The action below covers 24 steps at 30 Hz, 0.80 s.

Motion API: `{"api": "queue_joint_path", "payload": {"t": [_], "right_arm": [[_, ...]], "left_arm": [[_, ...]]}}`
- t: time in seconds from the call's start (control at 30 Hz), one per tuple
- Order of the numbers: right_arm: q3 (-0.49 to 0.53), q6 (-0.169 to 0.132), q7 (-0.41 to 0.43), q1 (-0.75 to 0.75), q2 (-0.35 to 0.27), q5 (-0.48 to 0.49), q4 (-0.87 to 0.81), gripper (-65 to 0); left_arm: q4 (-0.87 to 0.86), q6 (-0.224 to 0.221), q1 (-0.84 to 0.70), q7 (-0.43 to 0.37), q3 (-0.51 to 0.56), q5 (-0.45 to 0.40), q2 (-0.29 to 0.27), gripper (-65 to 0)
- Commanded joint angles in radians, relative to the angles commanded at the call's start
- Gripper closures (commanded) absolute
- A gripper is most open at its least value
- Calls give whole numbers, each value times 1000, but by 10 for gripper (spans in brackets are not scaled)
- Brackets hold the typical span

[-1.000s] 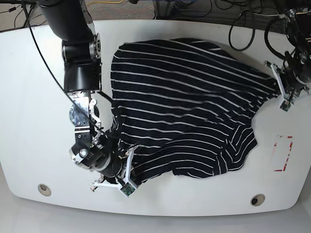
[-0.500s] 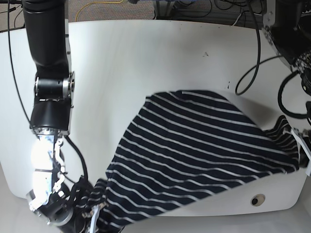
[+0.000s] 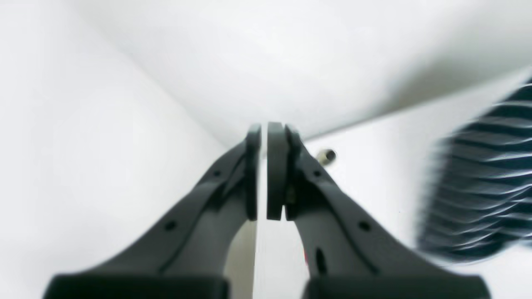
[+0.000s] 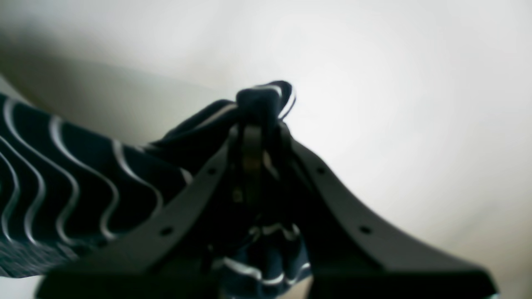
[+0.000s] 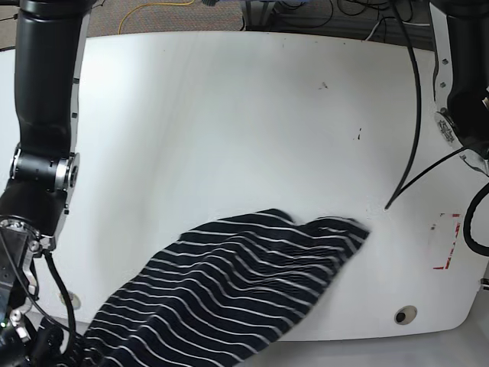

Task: Layout the t-shirt on the table in an organized manner, then fold the t-shirt properly
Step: 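Lift the shirt with both grippers and swing it across the table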

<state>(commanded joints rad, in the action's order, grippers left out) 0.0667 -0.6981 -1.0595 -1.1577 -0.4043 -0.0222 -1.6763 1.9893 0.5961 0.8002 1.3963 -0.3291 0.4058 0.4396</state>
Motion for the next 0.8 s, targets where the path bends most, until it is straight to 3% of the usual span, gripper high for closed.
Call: {"api": "queue_joint_path", "payload": {"t": [0.2,0.37,0.67,0.8], "right_arm": [[-109,0,-23,186,3,0,-138,-2],[-107,0,-23,269,31,-5,-199,-2],[-100,0,-25,275,83,-2,-207,-2],[2,0,-25,227,110,-6,-210,-2]], "left_arm": [[0,0,-141,0,-3,0,-5,0],[0,0,-245,0,-9,2,-23,0],[2,0,-390,-18,-95,2,-80,0],[2,0,-407,-18,-138,2,-77,0]]}}
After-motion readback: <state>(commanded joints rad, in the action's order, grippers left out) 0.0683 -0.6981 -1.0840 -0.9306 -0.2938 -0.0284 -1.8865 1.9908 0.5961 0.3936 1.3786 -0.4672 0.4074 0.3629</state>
